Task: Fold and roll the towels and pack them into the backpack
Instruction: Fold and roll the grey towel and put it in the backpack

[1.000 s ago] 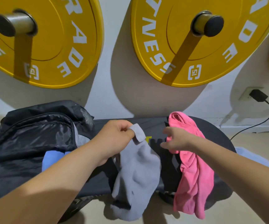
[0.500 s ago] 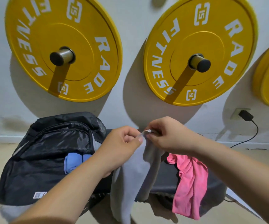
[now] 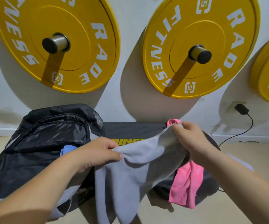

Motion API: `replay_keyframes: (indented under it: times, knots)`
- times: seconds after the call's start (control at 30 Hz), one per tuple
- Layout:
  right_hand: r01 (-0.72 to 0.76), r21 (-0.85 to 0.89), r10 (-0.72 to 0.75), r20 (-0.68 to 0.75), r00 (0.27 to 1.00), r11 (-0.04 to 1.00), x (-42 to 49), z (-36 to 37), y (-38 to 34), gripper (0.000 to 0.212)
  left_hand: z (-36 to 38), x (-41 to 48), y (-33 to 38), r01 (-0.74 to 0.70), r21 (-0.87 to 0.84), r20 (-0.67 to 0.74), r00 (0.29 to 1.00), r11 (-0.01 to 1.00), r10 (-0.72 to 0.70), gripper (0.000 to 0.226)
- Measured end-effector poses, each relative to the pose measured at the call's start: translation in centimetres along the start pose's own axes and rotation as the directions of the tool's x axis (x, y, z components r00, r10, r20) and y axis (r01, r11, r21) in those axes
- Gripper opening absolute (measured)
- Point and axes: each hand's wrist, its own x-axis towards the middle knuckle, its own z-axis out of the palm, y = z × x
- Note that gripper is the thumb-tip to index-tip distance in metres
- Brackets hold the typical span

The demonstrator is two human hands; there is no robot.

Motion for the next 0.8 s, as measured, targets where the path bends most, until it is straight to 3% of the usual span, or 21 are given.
replay_keyframes:
  times: [0.07, 0.13, 0.2, 0.3, 0.37, 0.43, 0.53, 0.63, 0.73, 0.8]
  knots:
    - [0.064, -0.023, -0.060, 0.152, 0.987, 0.998, -0.3, 0.8, 0.3, 0.026, 0.5, 0.4, 0.7, -0.083, -0.018, -0.070, 0.994, 0.996, 0.081, 0.020]
    - [0.146, 0.045, -0.153, 0.323, 0.934, 0.988, -0.8, 1.8, -0.2, 0.015, 1.3, 0.5, 1.8, -0.204, 0.009, -0.123, 0.971, 0.979, 0.203, 0.012]
    - [0.159, 0.086, -0.180, 0.490, 0.853, 0.984, -1.5, 2.6, -0.8, 0.028, 2.3, 0.8, 2.7, -0.293, 0.064, -0.151, 0.942, 0.954, 0.299, 0.010]
    - [0.189, 0.109, -0.217, 0.586, 0.781, 0.976, -1.7, 3.4, -0.8, 0.023, 3.4, 1.3, 3.4, -0.339, 0.025, -0.250, 0.909, 0.941, 0.334, 0.007]
    - [0.182, 0.104, -0.210, 0.528, 0.823, 0.978, -1.3, 3.6, -0.6, 0.024, 3.7, 1.8, 3.3, -0.335, -0.047, -0.308, 0.901, 0.941, 0.305, 0.007]
    - [0.207, 0.051, -0.210, 0.381, 0.900, 0.977, -0.7, 3.8, -0.2, 0.026, 3.5, 2.5, 2.6, -0.288, -0.084, -0.302, 0.920, 0.954, 0.251, 0.013]
    - [0.185, 0.052, -0.189, 0.096, 0.977, 0.981, 0.6, 3.3, 0.0, 0.026, 2.5, 3.0, 1.1, -0.167, 0.023, -0.142, 0.975, 0.986, 0.169, 0.019]
    - [-0.001, 0.178, 0.019, -0.099, 0.995, 0.984, 2.5, 1.7, 1.3, 0.029, 1.6, 2.7, -0.2, -0.052, 0.109, -0.042, 0.998, 0.993, 0.057, 0.028]
    - [-0.171, 0.258, 0.215, -0.151, 0.965, 0.951, 3.1, 0.5, 2.7, 0.035, 0.2, 2.6, -1.0, 0.006, 0.019, -0.151, 0.988, 1.000, -0.003, 0.032]
    - [-0.244, 0.293, 0.281, -0.091, 0.955, 0.924, 2.7, 0.3, 3.0, 0.037, -0.1, 2.5, -0.6, 0.005, -0.107, -0.252, 0.967, 0.994, -0.032, 0.033]
